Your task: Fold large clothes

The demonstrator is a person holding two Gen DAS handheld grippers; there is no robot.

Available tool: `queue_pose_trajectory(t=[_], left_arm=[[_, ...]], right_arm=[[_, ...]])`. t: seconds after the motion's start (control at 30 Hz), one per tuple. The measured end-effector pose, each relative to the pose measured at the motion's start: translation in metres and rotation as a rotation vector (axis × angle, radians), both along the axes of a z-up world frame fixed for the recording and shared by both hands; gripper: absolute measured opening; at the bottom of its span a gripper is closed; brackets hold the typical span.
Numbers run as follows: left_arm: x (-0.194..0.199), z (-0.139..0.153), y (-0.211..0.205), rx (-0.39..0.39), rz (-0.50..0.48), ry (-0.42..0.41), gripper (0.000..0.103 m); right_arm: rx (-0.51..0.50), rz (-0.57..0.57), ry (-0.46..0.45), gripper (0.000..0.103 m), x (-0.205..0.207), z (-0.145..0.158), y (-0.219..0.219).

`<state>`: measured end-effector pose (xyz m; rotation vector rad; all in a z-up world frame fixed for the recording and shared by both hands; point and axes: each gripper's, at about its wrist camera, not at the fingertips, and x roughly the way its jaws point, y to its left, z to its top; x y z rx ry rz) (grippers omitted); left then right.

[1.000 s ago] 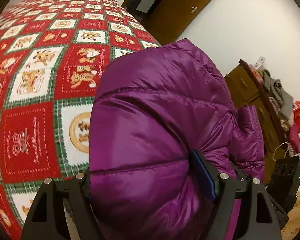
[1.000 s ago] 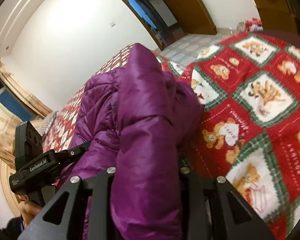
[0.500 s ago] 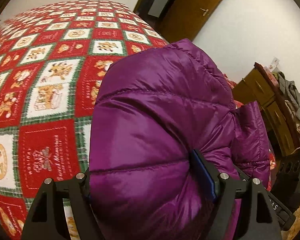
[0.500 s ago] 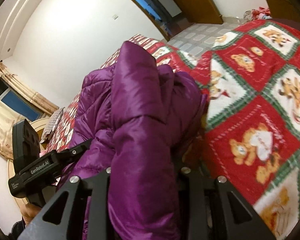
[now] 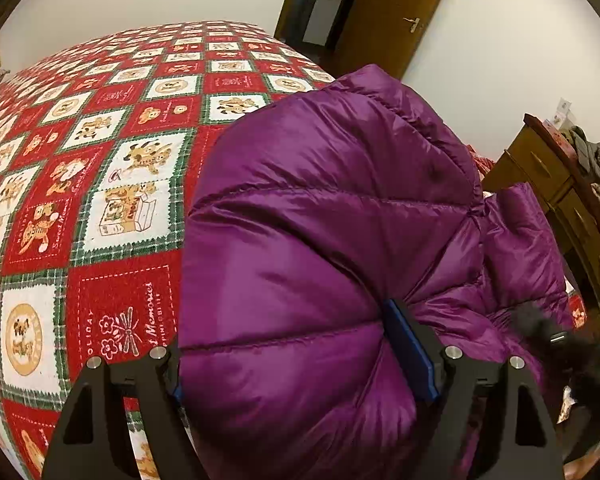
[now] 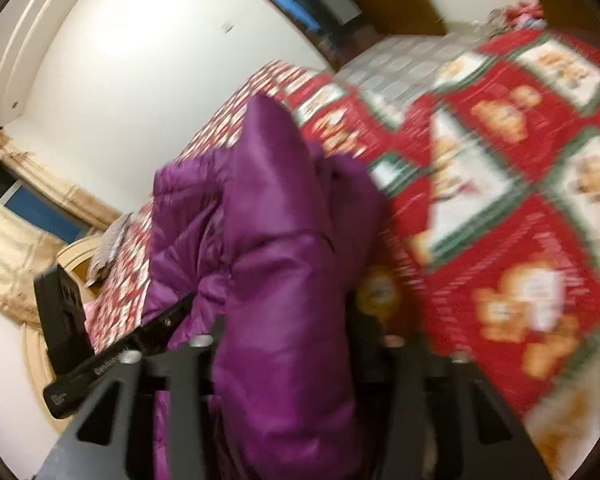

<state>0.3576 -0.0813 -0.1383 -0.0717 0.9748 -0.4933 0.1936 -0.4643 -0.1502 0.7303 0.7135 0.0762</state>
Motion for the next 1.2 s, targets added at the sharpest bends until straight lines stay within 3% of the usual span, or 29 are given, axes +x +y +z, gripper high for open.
queue_pose_trajectory(t=[0.17,0.23,0.33,0.43,0.53,0.83,1.0,1.2], left_arm=[[0.000,0.000,-0.003,0.025,0.005,-0.017,0.086],[-0.002,0.000,-0.006,0.040,0.008,-0.036,0.086],[-0.003,0.000,-0.006,0.048,0.006,-0.043,0.086],[-0.002,0.001,-0.005,0.043,0.004,-0.037,0.086],[-0.001,0.001,-0.005,0.037,0.010,-0.040,0.088],[0.012,0.001,-0.009,0.056,0.018,-0.046,0.094],[0.009,0.003,-0.007,0.059,0.011,-0.062,0.094],[0.022,0.013,-0.007,0.058,-0.003,-0.041,0.094]], right_arm=[[-0.165,-0.108,-0.103,0.056,-0.036,0.044,-0.012],[-0.236,-0.078,-0.129,0.032,-0.030,0.064,-0.004],[-0.304,-0.013,-0.120,0.029,0.001,0.077,0.011],[-0.350,0.002,-0.024,0.029,0.037,0.061,0.018],[-0.406,-0.052,0.089,0.029,0.053,0.031,0.021],[-0.323,-0.098,0.083,0.029,0.052,0.013,0.004],[-0.412,-0.098,0.104,0.029,0.056,0.020,0.023],[-0.393,-0.098,0.097,0.029,0.057,0.017,0.021]])
